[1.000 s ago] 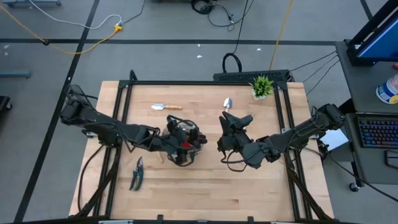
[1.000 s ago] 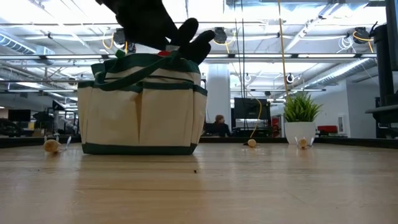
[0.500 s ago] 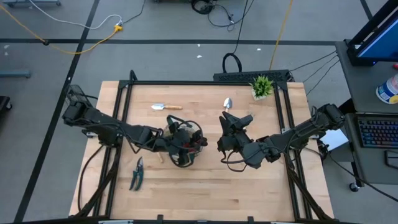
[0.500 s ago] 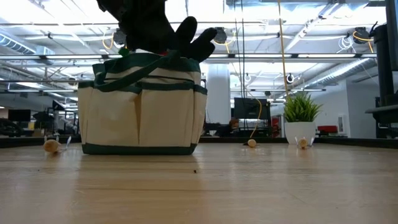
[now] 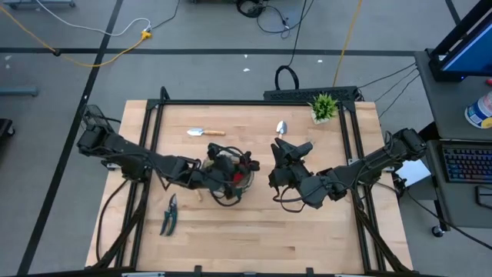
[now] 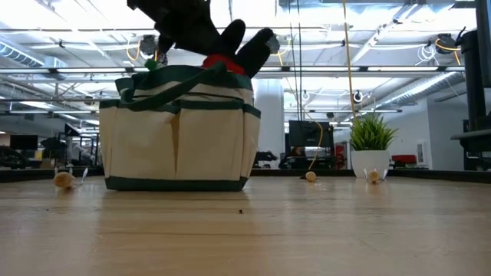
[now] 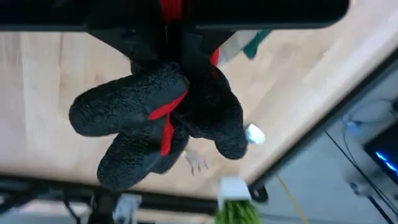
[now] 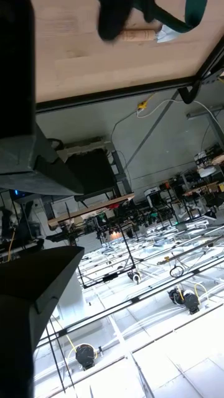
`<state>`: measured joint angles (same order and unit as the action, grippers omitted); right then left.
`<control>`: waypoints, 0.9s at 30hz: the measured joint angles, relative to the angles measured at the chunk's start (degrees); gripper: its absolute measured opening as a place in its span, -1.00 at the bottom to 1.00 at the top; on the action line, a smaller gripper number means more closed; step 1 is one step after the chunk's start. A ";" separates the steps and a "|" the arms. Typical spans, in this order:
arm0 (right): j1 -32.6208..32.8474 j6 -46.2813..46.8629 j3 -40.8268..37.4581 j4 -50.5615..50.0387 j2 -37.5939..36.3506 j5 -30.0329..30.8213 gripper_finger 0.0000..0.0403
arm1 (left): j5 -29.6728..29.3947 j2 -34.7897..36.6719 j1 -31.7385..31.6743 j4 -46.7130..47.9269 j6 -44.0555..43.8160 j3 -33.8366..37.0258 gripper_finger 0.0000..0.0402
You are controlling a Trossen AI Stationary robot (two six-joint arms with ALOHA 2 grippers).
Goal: Pick & Place Garden tools in Gardening bag
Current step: Put the red gloves into the brown gardening bag
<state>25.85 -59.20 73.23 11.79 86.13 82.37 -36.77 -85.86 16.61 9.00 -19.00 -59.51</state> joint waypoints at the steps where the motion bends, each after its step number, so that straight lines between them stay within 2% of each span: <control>1: 0.02 0.00 0.00 0.00 0.00 0.00 -0.33 | -1.21 0.00 0.44 -0.89 0.58 0.00 -0.91; 5: 0.02 -0.09 0.00 0.00 0.00 0.02 -0.33 | -4.33 0.00 1.96 -1.60 0.47 0.00 -0.94; 11: 0.02 -0.17 0.00 -0.02 0.00 0.02 -0.33 | -4.56 0.04 3.60 -0.12 -4.23 1.97 -0.86; 18: 0.00 -0.22 0.00 -0.02 0.00 0.00 -0.33 | -0.74 0.04 6.11 3.71 -5.38 1.97 -0.86; 23: 0.00 -0.12 0.00 -0.02 0.00 -0.02 -0.33 | 4.77 0.07 7.10 7.12 -6.61 1.95 -0.72; 27: 0.00 -0.07 0.00 -0.02 0.00 -0.04 -0.33 | 5.29 0.46 8.25 7.69 -5.67 1.95 -0.59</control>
<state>25.85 -59.27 73.23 11.77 86.13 82.32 -31.49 -85.41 24.86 16.68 -24.67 -57.56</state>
